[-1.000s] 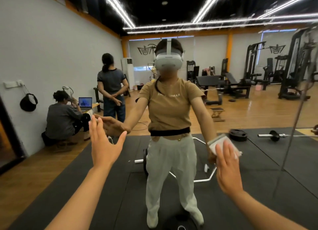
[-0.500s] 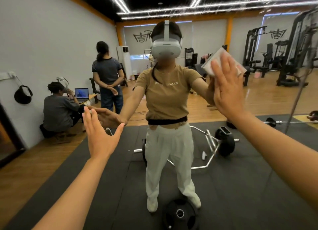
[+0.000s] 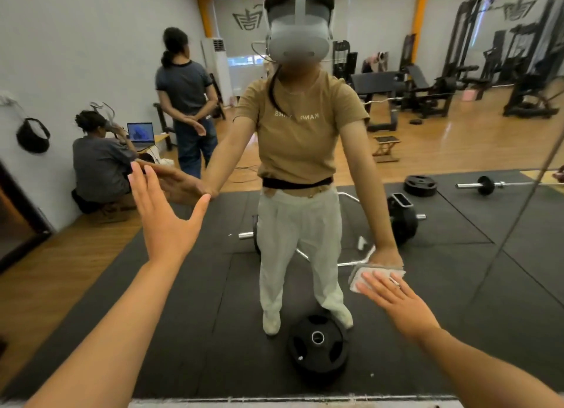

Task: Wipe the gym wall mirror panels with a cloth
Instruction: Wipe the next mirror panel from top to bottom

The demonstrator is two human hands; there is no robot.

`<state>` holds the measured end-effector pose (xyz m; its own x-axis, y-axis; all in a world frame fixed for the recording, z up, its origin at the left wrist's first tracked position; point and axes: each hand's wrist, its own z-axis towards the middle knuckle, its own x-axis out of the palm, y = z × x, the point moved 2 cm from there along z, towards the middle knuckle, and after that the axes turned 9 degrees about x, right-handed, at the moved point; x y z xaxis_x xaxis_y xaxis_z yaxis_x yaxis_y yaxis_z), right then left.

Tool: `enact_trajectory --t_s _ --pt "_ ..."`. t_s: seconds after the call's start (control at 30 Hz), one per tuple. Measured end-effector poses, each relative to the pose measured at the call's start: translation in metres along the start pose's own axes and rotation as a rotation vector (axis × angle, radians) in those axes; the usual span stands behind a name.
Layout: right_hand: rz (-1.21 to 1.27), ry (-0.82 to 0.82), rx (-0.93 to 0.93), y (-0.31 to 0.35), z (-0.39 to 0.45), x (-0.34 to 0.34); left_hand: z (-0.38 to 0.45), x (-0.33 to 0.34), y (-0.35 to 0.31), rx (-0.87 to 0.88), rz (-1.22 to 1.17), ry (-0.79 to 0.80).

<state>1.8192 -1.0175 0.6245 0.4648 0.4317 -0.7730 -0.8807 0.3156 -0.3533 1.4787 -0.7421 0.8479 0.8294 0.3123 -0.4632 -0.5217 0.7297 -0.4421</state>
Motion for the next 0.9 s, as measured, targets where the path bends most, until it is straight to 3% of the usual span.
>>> enact_trajectory --t_s 0.13,0.2,0.33,0.4,0.5,0.67,0.9 --pt "0.057 0.014 -0.07 -0.016 0.024 -0.021 -0.001 0.001 0.003 0.014 -0.007 -0.011" --pt "0.181 -0.122 0.022 -0.015 0.054 -0.049 -0.001 0.002 0.004 0.029 -0.015 -0.021" --pt "0.485 -0.484 0.378 -0.026 0.153 -0.146 0.0 0.004 0.007 0.055 0.01 -0.038" --pt "0.51 -0.613 0.459 -0.035 0.189 -0.181 -0.001 0.004 0.008 0.066 0.015 -0.049" --pt "0.472 -0.683 0.48 -0.029 0.201 -0.177 0.0 0.005 0.007 0.081 0.006 -0.061" --pt "0.191 -0.555 0.131 0.019 0.144 -0.086 0.0 0.008 0.013 0.104 0.008 -0.08" --pt "-0.146 -0.028 -0.284 0.083 0.039 0.028 0.0 0.016 0.018 0.122 0.004 -0.112"
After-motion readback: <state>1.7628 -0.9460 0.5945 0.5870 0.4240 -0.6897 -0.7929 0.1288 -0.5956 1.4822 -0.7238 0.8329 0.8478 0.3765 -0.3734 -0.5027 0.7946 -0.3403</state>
